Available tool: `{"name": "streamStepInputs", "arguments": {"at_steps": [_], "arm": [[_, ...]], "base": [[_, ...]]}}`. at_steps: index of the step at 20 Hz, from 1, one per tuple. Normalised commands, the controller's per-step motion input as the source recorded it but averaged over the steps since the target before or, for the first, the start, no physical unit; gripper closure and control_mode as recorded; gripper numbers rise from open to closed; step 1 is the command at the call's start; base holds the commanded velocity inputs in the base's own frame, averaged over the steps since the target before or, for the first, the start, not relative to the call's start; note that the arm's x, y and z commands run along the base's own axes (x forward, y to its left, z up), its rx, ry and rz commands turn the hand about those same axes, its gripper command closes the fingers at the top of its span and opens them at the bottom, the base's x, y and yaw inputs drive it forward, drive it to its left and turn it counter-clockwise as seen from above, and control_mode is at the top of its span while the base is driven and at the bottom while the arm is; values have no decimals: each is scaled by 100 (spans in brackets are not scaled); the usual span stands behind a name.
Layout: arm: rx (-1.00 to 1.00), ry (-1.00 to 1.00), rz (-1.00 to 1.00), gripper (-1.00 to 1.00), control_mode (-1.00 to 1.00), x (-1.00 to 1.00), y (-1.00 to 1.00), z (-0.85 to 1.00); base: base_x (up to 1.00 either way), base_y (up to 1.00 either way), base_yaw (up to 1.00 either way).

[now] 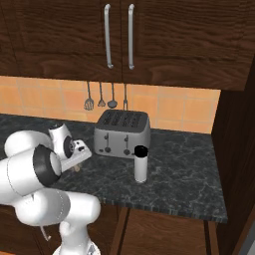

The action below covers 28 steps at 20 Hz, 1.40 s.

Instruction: Pick the pizza cutter from the drawer and place it on the counter.

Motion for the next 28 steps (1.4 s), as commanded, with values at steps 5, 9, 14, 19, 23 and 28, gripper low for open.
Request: {"name": "streamStepInputs", "arguments": {"at_steps": [5, 9, 14, 19, 23, 28], "arm": [[0, 0, 0, 100, -100, 18, 0, -11], [0, 0, 0, 100, -100, 12, 0, -9], [0, 0, 0, -100, -100, 0, 0, 0], [0, -1, -3, -100, -100, -3, 0, 38], [0, -1, -8, -100, -100, -55, -20, 78], [0, -2, -11, -100, -100, -92, -56, 70]], "base": [[0, 0, 0], [0, 0, 0], [0, 0, 0], [0, 0, 0], [0, 0, 0], [0, 0, 0]]}}
